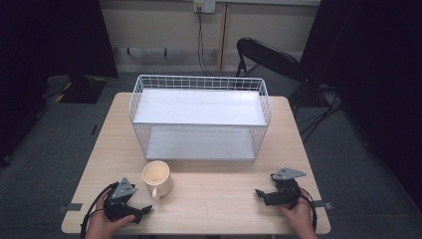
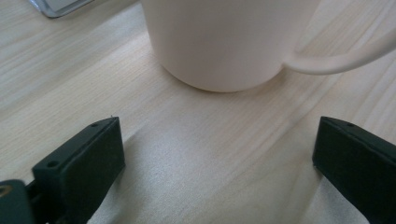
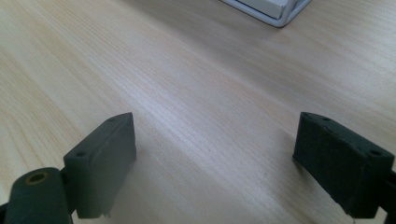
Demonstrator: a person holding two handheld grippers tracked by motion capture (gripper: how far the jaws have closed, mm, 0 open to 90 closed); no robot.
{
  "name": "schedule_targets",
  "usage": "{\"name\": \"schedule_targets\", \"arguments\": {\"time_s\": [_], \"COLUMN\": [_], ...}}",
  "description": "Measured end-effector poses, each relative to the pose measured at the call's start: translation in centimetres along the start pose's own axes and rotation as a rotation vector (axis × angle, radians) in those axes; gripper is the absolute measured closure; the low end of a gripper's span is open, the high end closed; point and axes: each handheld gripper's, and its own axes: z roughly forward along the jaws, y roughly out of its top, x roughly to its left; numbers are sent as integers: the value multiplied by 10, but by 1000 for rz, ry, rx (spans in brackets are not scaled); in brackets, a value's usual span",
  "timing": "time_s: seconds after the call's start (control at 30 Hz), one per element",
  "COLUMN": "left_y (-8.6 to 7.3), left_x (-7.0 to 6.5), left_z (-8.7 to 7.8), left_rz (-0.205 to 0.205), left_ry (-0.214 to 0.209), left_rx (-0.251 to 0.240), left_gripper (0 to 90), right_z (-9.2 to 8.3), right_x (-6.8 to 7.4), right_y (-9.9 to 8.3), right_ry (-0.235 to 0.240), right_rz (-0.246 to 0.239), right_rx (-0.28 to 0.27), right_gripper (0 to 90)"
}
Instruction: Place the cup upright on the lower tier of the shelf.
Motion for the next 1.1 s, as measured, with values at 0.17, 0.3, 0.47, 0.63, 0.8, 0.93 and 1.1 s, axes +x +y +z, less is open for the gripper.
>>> {"name": "schedule_targets", "arguments": {"time_s": [0.17,0.3,0.47,0.63,0.8,0.93,1.1], "left_y": [0,0,3,10,10,10,12], "left_x": [-1,-3,-9,-22,-31,-33,-37], "left_z": [0,0,-2,1,0,-3,-9], "left_rz": [-5,-1,29,64,70,61,42], "left_ry": [3,-3,-35,-49,-76,-85,-93], "left_rx": [0,1,-12,6,19,8,-28], "left_gripper": [0,1,183,200,212,220,232], "right_z": [0,0,0,1,1,2,3], "right_x": [0,0,0,-1,-1,-1,-2], "right_y": [0,0,0,1,1,2,3], "right_ry": [0,2,4,6,6,4,3], "right_rz": [0,-1,-2,-5,-5,-4,-2], "right_rx": [0,-1,-1,-1,-1,-1,-2], "right_gripper": [121,121,121,121,121,121,121]}}
